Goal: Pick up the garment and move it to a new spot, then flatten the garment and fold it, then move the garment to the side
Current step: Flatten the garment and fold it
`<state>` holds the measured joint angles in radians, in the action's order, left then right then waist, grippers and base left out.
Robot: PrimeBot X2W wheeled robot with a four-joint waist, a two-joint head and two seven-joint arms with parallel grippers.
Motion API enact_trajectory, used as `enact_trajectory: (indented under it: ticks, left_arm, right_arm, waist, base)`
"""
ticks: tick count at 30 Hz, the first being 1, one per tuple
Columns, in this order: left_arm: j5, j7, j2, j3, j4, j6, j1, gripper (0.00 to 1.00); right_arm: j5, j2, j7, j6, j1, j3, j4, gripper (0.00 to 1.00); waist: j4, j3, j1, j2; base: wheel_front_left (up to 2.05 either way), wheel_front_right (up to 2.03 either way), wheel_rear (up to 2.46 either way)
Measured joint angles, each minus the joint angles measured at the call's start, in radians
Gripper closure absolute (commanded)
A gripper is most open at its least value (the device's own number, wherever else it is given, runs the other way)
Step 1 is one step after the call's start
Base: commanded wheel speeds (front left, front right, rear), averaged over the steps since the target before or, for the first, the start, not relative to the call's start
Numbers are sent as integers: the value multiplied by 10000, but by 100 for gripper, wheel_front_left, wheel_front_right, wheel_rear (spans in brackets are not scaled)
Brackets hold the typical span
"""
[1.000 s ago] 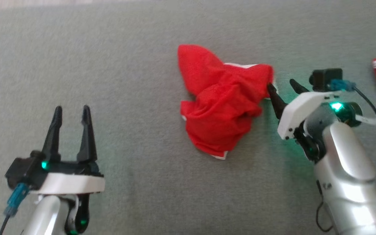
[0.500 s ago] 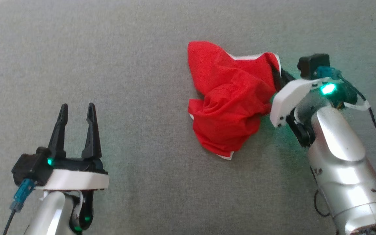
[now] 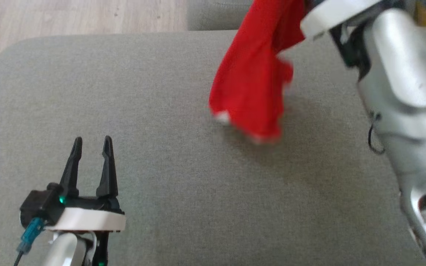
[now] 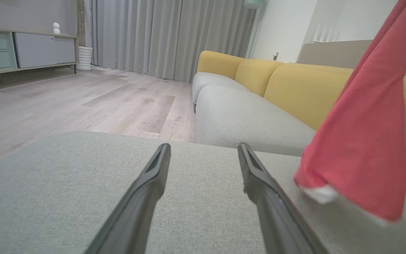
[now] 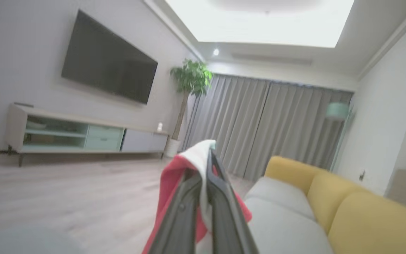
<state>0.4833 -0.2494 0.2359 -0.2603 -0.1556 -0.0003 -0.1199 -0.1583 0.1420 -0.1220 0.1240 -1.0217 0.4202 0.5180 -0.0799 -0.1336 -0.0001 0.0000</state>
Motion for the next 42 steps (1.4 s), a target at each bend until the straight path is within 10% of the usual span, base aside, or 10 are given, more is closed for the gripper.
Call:
enact_trajectory:
  ticks: [7, 20, 26, 28, 29, 30, 33, 35, 42]
  left_arm:
    - [2, 0, 4, -6, 12, 4, 256, 0]
    - [31, 0, 4, -61, 12, 4, 296, 0]
    - [113, 0, 31, -44, 27, 19, 480, 0]
    - [113, 0, 40, -42, 35, 98, 511, 0]
    - [115, 0, 50, -29, 54, 104, 526, 0]
    - [117, 0, 54, -21, 86, 105, 549, 0]
    - [217, 0, 56, -19, 119, 107, 607, 0]
    - [217, 0, 58, -25, 119, 107, 617, 0]
    - [217, 0, 73, -38, 119, 119, 622, 0]
  right_arm:
    - [-178, 48, -809, 0, -910, 460, -568, 100]
    - [-4148, 1923, 2648, 0, 4037, 4543, -1847, 100]
    - [-4711, 2790, 4393, 0, 5882, 3774, -2903, 100]
    - [-4431, 2987, 4815, 0, 6561, 3051, -3156, 68]
    - [-4220, 3028, 4978, 0, 6886, 2629, -3289, 68]
    - [-3973, 3032, 5114, 0, 7225, 2174, -3448, 99]
    - [-3149, 2940, 5361, 0, 8200, 817, -3875, 100]
    - [-2665, 2700, 5446, 0, 8837, -44, -4178, 0]
    - [-1505, 1386, 4918, 0, 9906, -1647, -5486, 0]
  waist:
    - [-110, 227, 0, 0]
    - [138, 262, 1, 0]
    - [342, 331, 1, 0]
    - [419, 364, 1, 0]
    - [460, 380, 1, 0]
    - [504, 393, 1, 0]
    - [626, 416, 1, 0]
    - [680, 436, 1, 0]
    - [773, 555, 1, 0]
  base:
    - [0, 0, 0]
    - [0, 0, 0]
    - [0, 0, 0]
    - [0, 0, 0]
    - [0, 0, 0]
    - [0, 0, 0]
    - [0, 0, 0]
    - [0, 0, 0]
    - [0, 0, 0]
